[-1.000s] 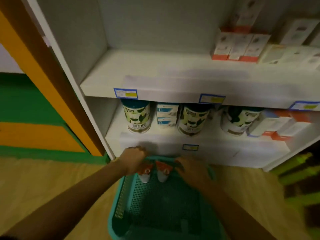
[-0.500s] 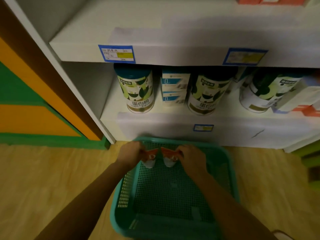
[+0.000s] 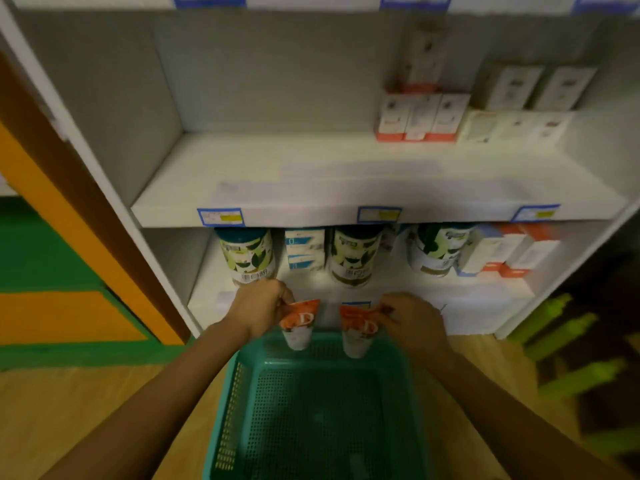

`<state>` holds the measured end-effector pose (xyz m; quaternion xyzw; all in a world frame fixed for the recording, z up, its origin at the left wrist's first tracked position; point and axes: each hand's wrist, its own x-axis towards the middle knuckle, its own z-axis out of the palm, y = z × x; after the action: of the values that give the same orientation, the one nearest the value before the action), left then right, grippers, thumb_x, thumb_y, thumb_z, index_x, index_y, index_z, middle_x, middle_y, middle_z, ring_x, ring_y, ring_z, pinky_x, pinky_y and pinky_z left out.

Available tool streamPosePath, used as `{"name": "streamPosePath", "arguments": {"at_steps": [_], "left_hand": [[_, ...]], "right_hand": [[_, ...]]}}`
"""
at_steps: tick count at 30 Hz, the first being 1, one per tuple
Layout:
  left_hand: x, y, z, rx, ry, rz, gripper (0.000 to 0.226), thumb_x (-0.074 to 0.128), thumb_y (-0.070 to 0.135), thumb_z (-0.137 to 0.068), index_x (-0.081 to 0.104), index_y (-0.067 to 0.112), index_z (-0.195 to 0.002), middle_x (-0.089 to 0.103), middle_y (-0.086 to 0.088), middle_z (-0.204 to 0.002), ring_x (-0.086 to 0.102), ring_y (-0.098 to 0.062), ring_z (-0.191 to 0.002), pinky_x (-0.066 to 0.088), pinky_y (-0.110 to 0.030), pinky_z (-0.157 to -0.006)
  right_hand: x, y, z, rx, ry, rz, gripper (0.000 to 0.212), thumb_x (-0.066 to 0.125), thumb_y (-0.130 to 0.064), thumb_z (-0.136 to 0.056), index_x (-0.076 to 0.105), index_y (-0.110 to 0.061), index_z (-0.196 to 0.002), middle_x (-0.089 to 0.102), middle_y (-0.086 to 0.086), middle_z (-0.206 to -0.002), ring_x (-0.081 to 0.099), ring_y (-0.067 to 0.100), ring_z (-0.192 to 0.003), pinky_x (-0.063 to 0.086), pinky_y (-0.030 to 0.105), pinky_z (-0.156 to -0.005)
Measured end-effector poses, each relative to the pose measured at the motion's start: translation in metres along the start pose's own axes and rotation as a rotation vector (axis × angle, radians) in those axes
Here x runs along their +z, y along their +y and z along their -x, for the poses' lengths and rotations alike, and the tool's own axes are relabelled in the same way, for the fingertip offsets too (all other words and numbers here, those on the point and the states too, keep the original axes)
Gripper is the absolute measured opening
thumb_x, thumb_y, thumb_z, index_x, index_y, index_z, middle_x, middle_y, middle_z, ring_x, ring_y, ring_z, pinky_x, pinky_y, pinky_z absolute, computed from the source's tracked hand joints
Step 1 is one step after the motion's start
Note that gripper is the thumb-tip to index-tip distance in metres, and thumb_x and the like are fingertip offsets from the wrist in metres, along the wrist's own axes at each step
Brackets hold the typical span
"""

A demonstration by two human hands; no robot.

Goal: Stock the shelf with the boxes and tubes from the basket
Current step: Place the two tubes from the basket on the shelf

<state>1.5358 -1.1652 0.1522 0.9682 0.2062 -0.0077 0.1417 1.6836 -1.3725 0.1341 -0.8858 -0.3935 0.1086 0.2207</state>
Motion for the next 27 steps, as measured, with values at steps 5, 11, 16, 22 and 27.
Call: {"name": "streamPosePath", "arguments": {"at_steps": [5,11,16,22,27], "left_hand": [[-0.099,0.071,-0.005,0.093,0.079,-0.069,0.018,0.063,0.024,-0.083,0.072,0.015,-0.096,0.07,-0.007,-0.105,0.062,-0.027,-0.102,0.046,-0.032,-0.08],[-0.215,0.147,-0.002,0.252,0.181,-0.145,0.019,0.06,0.035,-0.085,0.074,0.023,-0.093,0.072,0.005,-0.098,0.062,-0.015,-0.087,0.039,-0.023,-0.067],[-0.296,0.197,-0.004,0.328,0.273,-0.098,0.017,0.066,0.031,-0.081,0.075,0.017,-0.085,0.074,0.001,-0.087,0.062,-0.013,-0.073,0.054,-0.034,-0.071],[-0.375,0.239,-0.022,0.4,0.408,-0.003,0.012,0.07,0.026,-0.079,0.076,0.016,-0.08,0.067,0.003,-0.068,0.054,-0.002,-0.056,0.05,-0.03,-0.061],[-0.406,0.27,-0.047,0.419,0.482,0.009,0.022,0.068,0.025,-0.08,0.073,0.01,-0.097,0.074,-0.004,-0.094,0.065,-0.012,-0.077,0.057,-0.037,-0.078]], "right_hand": [[-0.111,-0.012,0.015,-0.042,0.147,0.059,0.019,0.059,-0.035,-0.086,0.07,-0.021,-0.091,0.071,0.0,-0.095,0.062,0.016,-0.089,0.041,0.024,-0.069],[-0.24,-0.028,0.033,-0.056,0.281,0.059,0.015,0.064,-0.033,-0.083,0.071,-0.025,-0.093,0.071,-0.008,-0.093,0.06,0.006,-0.081,0.053,0.027,-0.079],[-0.33,-0.043,0.045,-0.089,0.379,0.113,0.011,0.064,-0.037,-0.081,0.07,-0.03,-0.087,0.061,-0.018,-0.075,0.058,0.004,-0.075,0.054,0.032,-0.074],[-0.419,-0.058,0.038,-0.111,0.473,0.016,0.011,0.066,-0.024,-0.081,0.071,-0.02,-0.09,0.07,-0.003,-0.087,0.062,0.009,-0.072,0.054,0.032,-0.074],[-0.468,-0.068,0.016,-0.087,0.58,-0.048,0.012,0.065,-0.022,-0.083,0.068,-0.016,-0.093,0.065,-0.006,-0.079,0.067,0.012,-0.073,0.053,0.027,-0.075]]}}
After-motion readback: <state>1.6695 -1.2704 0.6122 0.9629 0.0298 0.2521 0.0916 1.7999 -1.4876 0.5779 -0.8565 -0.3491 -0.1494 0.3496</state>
